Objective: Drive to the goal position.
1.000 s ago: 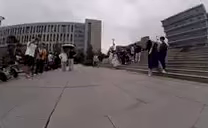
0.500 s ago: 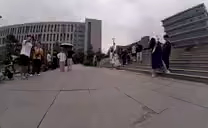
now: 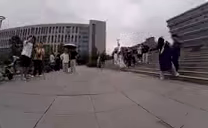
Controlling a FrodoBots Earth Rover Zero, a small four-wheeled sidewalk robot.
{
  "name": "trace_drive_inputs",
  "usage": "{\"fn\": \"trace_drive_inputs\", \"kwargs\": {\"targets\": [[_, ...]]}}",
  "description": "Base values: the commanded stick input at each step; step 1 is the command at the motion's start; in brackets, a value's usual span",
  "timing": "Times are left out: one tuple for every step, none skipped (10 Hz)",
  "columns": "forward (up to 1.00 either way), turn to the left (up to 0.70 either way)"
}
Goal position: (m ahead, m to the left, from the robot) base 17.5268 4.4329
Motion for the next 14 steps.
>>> {"fn": "trace_drive_inputs", "kwargs": {"targets": [[0.70, 0.00], [0.70, 0.00], [0.70, 0.00], [0.70, 0.00], [0.70, 0.00], [0.70, 0.00], [0.70, 0.00], [0.70, 0.00], [0.70, 0.00], [0.70, 0.00], [0.70, 0.00], [0.70, 0.00], [0.70, 0.00], [0.70, 0.00]]}}
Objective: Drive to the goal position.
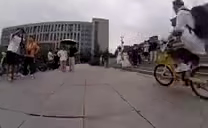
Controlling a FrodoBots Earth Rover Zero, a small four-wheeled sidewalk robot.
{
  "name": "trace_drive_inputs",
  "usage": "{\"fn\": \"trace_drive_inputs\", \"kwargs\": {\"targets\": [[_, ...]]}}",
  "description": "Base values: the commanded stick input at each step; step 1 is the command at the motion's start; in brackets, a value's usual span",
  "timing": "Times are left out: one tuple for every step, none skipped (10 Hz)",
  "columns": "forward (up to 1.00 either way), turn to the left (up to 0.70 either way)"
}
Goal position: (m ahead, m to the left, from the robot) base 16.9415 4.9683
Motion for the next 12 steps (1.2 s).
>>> {"fn": "trace_drive_inputs", "kwargs": {"targets": [[0.70, 0.00], [0.70, 0.00], [0.70, 0.00], [0.70, 0.00], [0.70, 0.00], [0.70, 0.00], [0.70, 0.00], [0.70, 0.00], [0.70, 0.00], [0.70, 0.00], [0.70, 0.00], [0.70, 0.00]]}}
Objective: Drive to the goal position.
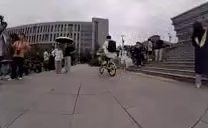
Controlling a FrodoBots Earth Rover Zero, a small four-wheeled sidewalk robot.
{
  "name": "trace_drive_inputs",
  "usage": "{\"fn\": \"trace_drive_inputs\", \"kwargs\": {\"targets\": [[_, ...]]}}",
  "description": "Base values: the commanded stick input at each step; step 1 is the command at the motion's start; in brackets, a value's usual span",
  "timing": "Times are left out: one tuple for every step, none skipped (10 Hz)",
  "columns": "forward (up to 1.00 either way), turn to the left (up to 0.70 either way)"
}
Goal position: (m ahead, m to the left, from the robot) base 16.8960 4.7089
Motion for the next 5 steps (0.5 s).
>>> {"fn": "trace_drive_inputs", "kwargs": {"targets": [[0.70, 0.00], [0.70, 0.00], [0.70, 0.00], [0.70, 0.00], [0.70, 0.00]]}}
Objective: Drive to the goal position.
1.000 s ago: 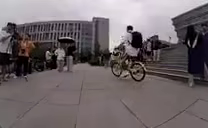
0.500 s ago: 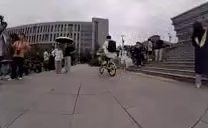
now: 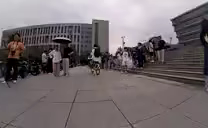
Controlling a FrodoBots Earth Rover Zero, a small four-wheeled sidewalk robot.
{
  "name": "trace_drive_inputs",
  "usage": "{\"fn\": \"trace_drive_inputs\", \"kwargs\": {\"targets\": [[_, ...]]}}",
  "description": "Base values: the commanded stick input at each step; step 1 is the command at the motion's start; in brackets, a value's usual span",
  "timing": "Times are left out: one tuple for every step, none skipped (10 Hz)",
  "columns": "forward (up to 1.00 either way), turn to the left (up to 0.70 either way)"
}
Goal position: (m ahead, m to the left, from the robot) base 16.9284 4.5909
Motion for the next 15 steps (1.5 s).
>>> {"fn": "trace_drive_inputs", "kwargs": {"targets": [[0.70, 0.00], [0.70, 0.00], [0.70, 0.00], [0.70, 0.00], [0.70, 0.00], [0.70, 0.00], [0.70, 0.00], [0.70, 0.00], [0.70, 0.00], [0.70, 0.00], [0.70, 0.00], [0.70, 0.00], [0.70, 0.00], [0.70, 0.00], [0.70, 0.00]]}}
